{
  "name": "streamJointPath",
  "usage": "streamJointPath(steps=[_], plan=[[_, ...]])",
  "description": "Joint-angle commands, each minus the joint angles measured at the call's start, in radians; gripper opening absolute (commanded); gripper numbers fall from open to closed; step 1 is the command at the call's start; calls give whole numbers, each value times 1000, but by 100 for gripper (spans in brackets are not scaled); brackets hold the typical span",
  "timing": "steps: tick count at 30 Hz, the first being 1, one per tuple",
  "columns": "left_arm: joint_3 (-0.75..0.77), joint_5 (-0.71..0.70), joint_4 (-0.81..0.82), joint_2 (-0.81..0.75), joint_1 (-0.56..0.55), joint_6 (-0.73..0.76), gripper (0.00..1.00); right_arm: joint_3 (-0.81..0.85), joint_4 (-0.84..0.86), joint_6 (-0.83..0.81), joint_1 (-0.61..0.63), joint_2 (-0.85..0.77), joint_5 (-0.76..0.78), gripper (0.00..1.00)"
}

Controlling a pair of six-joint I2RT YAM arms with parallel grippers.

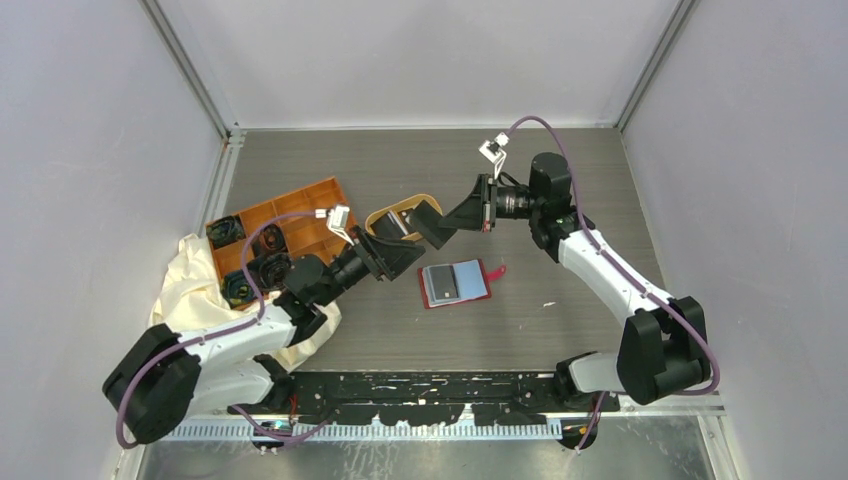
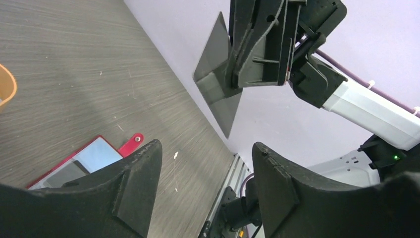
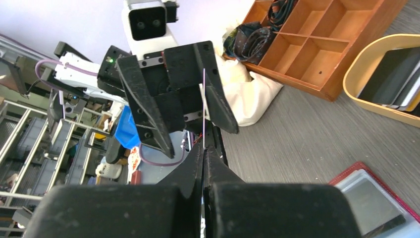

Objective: Put the credit cards into the card holder
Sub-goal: Insert the credit card into the card holder.

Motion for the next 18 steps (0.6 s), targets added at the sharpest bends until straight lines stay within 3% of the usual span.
streamJointPath(steps=[1, 6, 11, 14, 15, 17, 18], plan=[[80, -29, 213, 60, -20, -13, 65, -1, 79, 21, 21, -38, -27, 1], [96, -40, 212, 77, -22, -7, 57, -1, 79, 14, 47, -26, -38, 1], [105, -47, 192, 74, -21, -1, 42, 2, 76, 4, 69, -11, -55, 1], [107, -44, 175, 67, -22, 6, 20, 2, 62, -13, 77, -11, -61, 1], [107, -41, 169, 61, -22, 13, 4, 3, 51, -22, 79, -10, -62, 1], [104, -35, 151, 47, -23, 35, 0, 9, 14, -62, 81, -11, -66, 2], [105, -29, 130, 33, -22, 62, 0, 16, -23, -100, 82, -12, -66, 7]])
